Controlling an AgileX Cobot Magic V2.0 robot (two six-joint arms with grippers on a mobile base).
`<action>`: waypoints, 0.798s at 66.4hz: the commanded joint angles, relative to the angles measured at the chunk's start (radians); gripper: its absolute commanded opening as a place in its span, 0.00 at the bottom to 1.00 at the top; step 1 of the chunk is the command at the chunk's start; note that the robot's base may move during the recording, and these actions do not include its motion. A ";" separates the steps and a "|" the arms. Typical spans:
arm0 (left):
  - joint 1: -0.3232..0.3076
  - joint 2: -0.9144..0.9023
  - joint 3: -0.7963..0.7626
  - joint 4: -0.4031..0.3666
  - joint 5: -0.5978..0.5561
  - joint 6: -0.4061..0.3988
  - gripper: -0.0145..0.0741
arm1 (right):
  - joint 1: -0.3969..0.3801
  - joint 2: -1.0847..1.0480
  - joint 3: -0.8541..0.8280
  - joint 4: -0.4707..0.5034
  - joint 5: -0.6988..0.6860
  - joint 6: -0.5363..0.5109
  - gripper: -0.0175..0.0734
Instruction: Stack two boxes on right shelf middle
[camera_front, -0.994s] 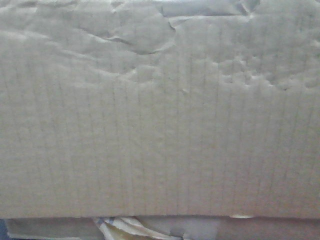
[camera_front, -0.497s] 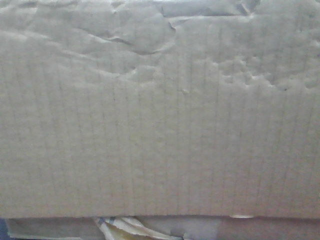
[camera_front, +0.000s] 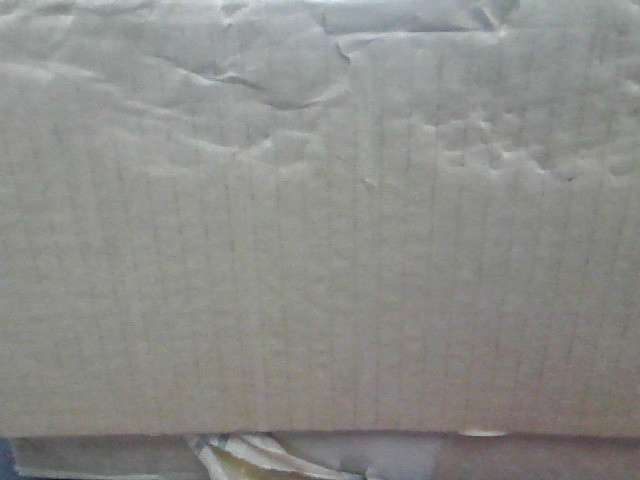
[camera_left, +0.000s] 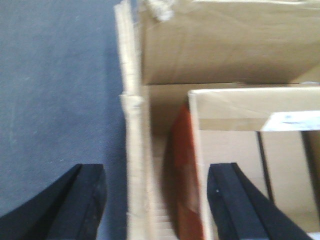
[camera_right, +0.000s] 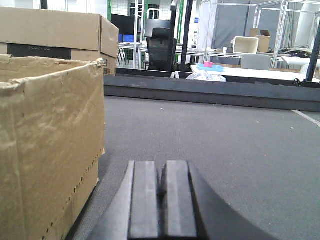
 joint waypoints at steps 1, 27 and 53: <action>0.028 -0.002 0.002 -0.011 -0.003 0.014 0.56 | -0.003 0.001 0.000 0.002 -0.016 -0.004 0.01; 0.042 -0.002 0.099 -0.064 -0.003 0.041 0.56 | -0.003 0.001 0.000 0.002 -0.016 -0.004 0.01; 0.042 0.070 0.158 -0.108 -0.003 0.041 0.56 | -0.003 0.001 0.000 0.002 -0.016 -0.004 0.01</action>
